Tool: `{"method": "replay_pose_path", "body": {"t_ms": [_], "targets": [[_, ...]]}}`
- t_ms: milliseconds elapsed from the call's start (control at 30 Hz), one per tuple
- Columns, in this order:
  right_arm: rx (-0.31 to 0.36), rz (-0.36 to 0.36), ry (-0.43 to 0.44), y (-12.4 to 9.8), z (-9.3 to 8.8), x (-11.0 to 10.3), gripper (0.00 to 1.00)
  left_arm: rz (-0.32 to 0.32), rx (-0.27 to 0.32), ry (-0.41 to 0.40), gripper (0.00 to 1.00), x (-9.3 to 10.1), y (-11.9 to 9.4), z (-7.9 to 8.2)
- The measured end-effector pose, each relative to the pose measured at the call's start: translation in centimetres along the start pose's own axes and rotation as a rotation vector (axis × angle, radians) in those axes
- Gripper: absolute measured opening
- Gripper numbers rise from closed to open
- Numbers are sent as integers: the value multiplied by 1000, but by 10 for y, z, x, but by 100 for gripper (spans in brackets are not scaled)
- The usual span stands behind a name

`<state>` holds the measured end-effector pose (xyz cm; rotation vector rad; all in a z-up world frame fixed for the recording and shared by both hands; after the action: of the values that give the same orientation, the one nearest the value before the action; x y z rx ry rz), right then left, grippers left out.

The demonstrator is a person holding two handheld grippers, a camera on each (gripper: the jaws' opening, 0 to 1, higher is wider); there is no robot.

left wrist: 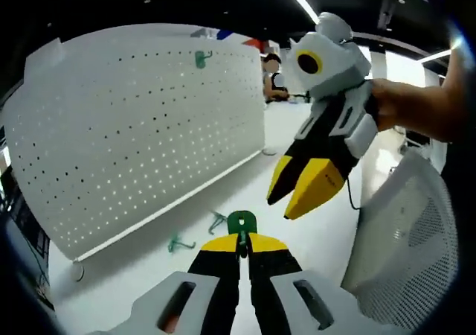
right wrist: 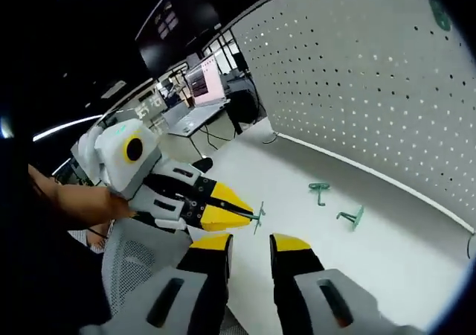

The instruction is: Insert the hook assembly into the mounting plate slot until the hook locks in place.

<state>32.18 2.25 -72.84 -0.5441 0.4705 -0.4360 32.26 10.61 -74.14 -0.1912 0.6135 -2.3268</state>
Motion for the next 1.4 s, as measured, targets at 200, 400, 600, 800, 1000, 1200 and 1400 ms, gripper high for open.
{"method": "replay_pose_path", "body": {"t_ms": [200,400,600,800,1000,1200,1400], "targets": [[50,-50,-42,-6,1,5,28,31,17,-35,3,-8,-4,10],[122,-102,-87,-15,8,8,35,56,50,-54,3,-11,-8,26],[159,-151,-126,-25,13,9,43,78,87,-81,3,-11,-12,42],[201,-176,-144,-36,17,8,49,105,117,-88,3,-10,-16,58],[246,-207,-166,-47,21,5,56,128,146,-90,3,-9,-20,73],[291,-230,-168,-56,24,4,66,159,183,-107,3,-16,-24,90],[305,-255,-192,-61,25,5,72,198,220,-126,3,-27,-24,110]]}}
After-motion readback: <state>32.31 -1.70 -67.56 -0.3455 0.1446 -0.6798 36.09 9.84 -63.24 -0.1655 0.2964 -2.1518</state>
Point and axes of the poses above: the point that each gripper's makers call its tool centre point, and the gripper's own axes: y roughly forward along the fingers, x roughly to its right, z roughly out of its top, the point moved 4 cm from there along -y, roughly backward along the fingers, and after that the axes turned 3 degrees about -x, right-handed, at the moved point
